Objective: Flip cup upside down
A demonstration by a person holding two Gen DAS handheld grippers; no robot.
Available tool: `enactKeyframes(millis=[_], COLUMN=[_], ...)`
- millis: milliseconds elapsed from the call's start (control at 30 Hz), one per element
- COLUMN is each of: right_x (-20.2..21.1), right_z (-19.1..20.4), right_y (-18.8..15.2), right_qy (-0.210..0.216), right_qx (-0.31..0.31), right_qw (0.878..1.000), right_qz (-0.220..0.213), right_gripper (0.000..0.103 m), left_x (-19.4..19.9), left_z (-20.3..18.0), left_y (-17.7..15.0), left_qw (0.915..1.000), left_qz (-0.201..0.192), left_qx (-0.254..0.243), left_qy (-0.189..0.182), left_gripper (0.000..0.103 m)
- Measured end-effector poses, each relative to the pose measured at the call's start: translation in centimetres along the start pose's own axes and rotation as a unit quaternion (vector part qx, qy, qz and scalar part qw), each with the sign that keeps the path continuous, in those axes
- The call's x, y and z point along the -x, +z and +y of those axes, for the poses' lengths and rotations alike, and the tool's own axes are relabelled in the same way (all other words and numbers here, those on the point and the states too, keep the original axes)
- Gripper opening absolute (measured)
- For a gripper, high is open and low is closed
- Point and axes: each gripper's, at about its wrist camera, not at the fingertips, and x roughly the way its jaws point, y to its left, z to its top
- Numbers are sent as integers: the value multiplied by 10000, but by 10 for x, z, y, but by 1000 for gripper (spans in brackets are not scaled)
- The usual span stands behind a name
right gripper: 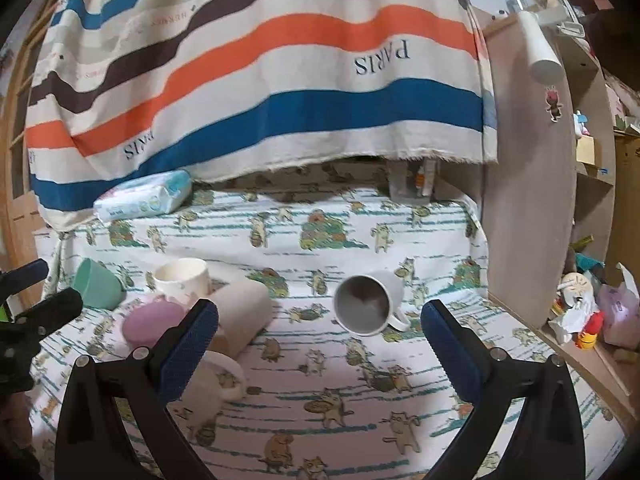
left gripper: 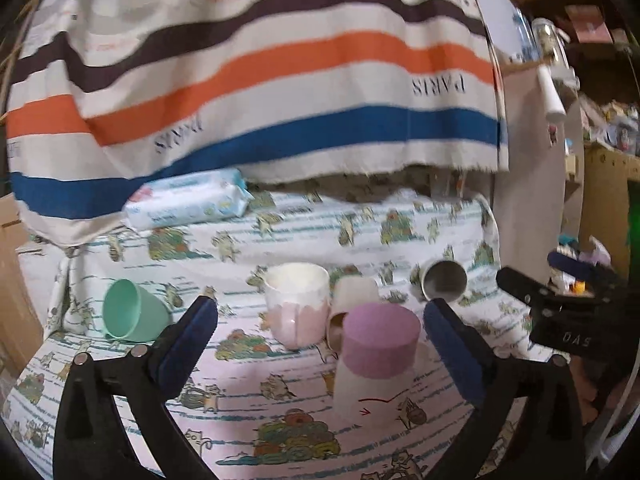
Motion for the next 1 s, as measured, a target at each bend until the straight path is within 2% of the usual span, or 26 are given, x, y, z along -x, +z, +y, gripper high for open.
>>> enactKeyframes(millis=[67, 200, 300, 433, 633, 733, 800, 1000], right_x=[2, 6, 5, 2, -3, -11, -16, -15], right_z=[5, 14, 14, 15, 23, 19, 14, 19], right_y=[-1, -6, -8, -13, -25, -27, -27, -28], right_qy=[60, 74, 204, 126, 107, 251, 177, 250], right_qx=[87, 215, 142, 194, 413, 299, 176, 316], right_qw=[9999, 9997, 9997, 9997, 9990, 9992, 9994, 9990], right_qz=[-7, -75, -61, -103, -101, 114, 235, 215], right_gripper=[102, 102, 102, 102, 102, 102, 102, 102], left_x=[4, 4, 6, 3, -5, -14, -19, -19], left_z=[3, 6, 10, 16, 30, 35, 37, 27], left_y=[-2, -9, -15, -24, -39, -41, -42, -42], left_qw=[9998, 9996, 9994, 9990, 9980, 9967, 9956, 9968], left_qz=[-100, -162, -238, -255, -68, 132, 268, 275], left_qx=[-6, -102, 5, 175, 427, 561, 615, 372], left_qy=[150, 199, 259, 334, 460, 568, 651, 647], left_gripper=[103, 103, 103, 103, 103, 103, 103, 103])
